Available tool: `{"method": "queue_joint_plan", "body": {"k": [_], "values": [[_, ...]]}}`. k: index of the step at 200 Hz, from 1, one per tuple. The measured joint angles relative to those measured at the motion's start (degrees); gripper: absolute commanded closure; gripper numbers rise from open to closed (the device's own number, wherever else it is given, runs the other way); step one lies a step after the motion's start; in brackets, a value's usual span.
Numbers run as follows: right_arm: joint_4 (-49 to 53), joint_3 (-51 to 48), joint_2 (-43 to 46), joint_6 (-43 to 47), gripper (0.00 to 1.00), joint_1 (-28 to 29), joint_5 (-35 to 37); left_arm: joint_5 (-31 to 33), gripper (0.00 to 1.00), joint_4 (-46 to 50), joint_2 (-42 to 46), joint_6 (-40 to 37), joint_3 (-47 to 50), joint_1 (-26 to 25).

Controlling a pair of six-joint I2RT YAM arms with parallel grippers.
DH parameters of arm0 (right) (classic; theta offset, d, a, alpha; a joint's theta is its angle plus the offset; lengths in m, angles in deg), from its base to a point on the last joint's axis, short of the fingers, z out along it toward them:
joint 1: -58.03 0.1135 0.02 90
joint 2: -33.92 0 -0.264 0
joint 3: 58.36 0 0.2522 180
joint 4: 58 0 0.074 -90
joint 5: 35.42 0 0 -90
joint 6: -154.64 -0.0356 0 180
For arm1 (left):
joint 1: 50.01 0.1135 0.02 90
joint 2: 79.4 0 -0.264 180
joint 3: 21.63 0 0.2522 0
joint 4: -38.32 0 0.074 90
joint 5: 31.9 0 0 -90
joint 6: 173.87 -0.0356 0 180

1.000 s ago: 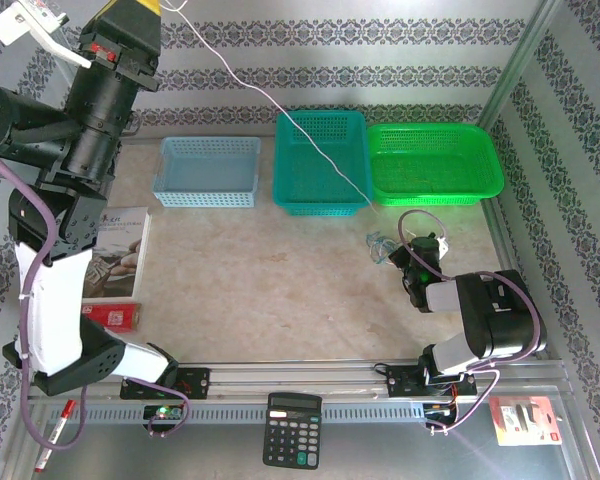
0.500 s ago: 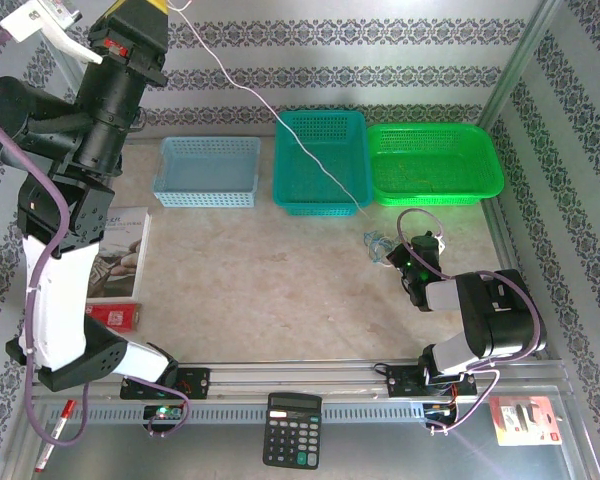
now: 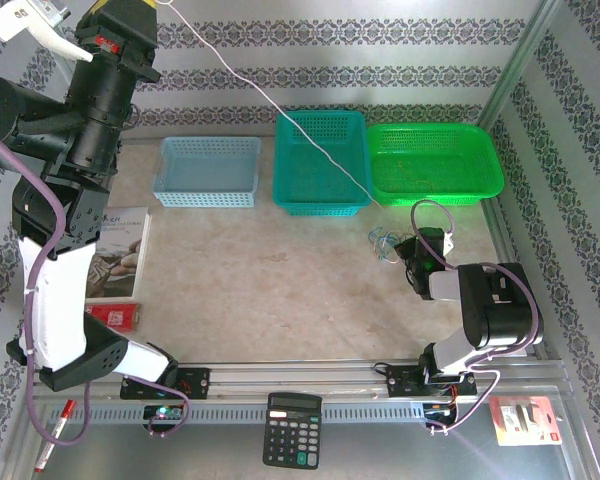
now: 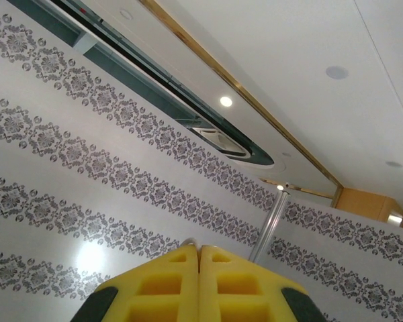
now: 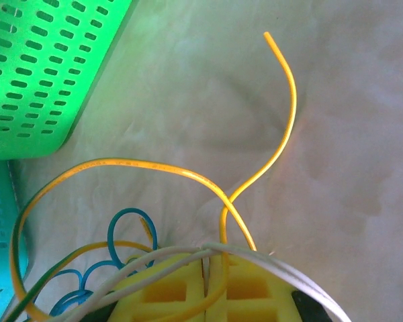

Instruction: Untangle the cables

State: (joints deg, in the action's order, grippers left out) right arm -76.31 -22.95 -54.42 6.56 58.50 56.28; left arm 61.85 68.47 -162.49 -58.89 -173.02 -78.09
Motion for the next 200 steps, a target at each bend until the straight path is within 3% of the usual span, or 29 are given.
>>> {"method": "queue_joint_plan", "body": {"k": [119,200], "values": [[0.42,3.28,-3.15,-3.06,1.00,-0.09,1.81,4.90,1.00,1.75,1.81,-6.82,-0.02,1.97],[3.15,3.28,-0.24,1.09,1.00,1.75,-4.39,6.03,1.00,1.64,1.29,-13.90,3.58,4.04]]}}
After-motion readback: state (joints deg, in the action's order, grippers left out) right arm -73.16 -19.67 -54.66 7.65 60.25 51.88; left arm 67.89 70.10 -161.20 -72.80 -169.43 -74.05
